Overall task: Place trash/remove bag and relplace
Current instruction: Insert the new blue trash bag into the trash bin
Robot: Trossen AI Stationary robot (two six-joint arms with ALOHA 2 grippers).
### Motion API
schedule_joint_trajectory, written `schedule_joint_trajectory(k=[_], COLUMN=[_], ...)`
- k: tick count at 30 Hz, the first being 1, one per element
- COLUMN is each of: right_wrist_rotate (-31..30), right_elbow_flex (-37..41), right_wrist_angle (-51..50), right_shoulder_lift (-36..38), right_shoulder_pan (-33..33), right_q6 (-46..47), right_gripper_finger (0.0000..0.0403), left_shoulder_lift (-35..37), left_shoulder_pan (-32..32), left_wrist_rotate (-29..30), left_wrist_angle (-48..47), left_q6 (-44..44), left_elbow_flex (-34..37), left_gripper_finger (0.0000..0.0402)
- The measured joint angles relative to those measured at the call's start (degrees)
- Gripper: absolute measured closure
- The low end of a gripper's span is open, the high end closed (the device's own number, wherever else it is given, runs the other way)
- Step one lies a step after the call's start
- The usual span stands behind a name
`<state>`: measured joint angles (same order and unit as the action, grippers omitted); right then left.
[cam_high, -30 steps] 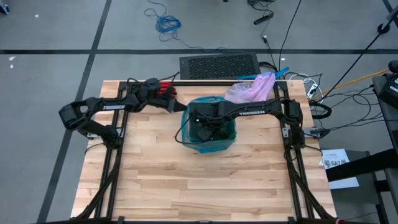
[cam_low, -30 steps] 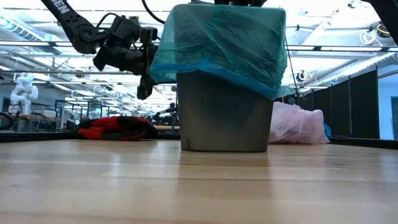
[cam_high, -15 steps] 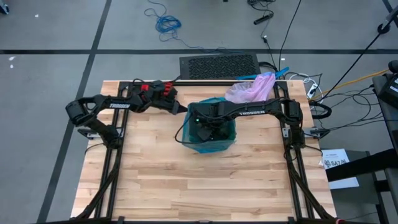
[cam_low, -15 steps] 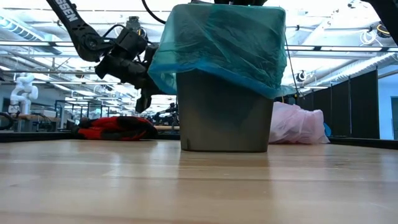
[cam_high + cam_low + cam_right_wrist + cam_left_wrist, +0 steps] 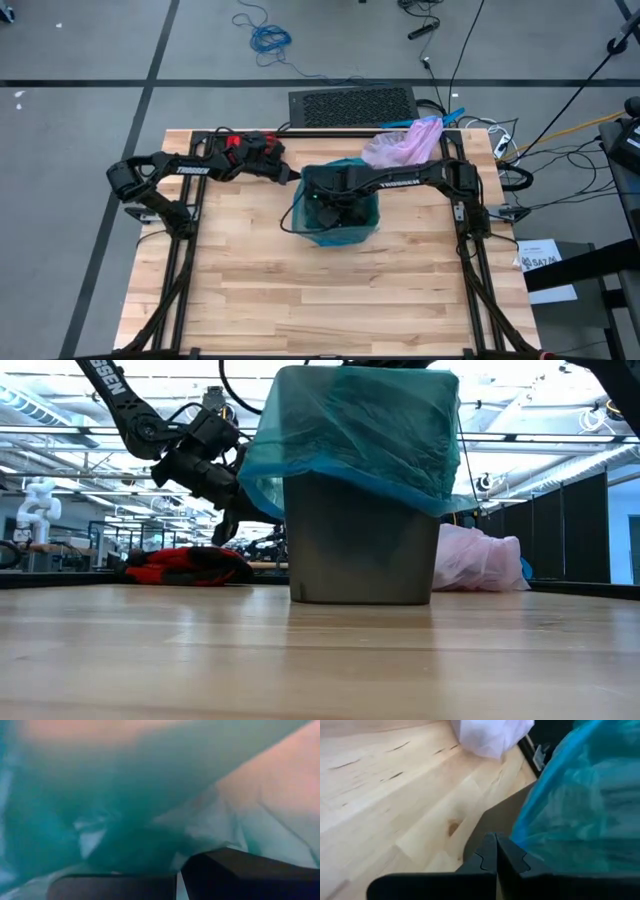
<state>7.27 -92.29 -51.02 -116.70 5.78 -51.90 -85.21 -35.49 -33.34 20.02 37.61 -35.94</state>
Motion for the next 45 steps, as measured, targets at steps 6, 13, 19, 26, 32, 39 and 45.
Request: schedule_joint_trajectory(k=[6,13,19,26,32,39,45], right_wrist_rotate=[-0.54,-1.73,-1.57,-1.38,-1.29,-1.25,-1.22], right_elbow_flex=[0.00,0.00,0.00,0.00,0.00,0.00,0.00], right_wrist_angle=[-0.33,-0.74,-1.24,-1.31,-1.62,-1.73,-1.81], right_shoulder_lift=[1.73,4.31,4.82,4.82,4.80,4.78,4.76], right_shoulder_pan=[-0.48,-0.70,-0.70,-1.03,-1.18,-1.18,-1.18], right_q6=[3.00,5.21,5.21,5.23,5.33,5.42,5.78], right_gripper_finger=[0.0403,0.0403,0.0403,0.0403,0.0403,0.0403,0.0403], left_shoulder_lift=[0.00,0.00,0.90,1.53,1.55,1.57,1.57], left_shoulder_pan=[0.58,1.13,0.30,-1.99,-3.12,-6.03,-11.11], left_wrist_rotate=[1.01,2.57,-1.28,-10.08,-19.65,-22.82,-19.37], left_wrist_angle=[-1.49,-1.51,1.37,3.53,3.57,3.50,1.44], left_q6=[-0.96,-1.97,-1.95,-0.58,2.12,2.41,0.60], left_elbow_flex=[0.00,0.00,0.00,0.00,0.00,0.00,0.00], left_gripper_finger=[0.0401,0.0401,0.0401,0.0401,0.0367,0.0282,0.0243])
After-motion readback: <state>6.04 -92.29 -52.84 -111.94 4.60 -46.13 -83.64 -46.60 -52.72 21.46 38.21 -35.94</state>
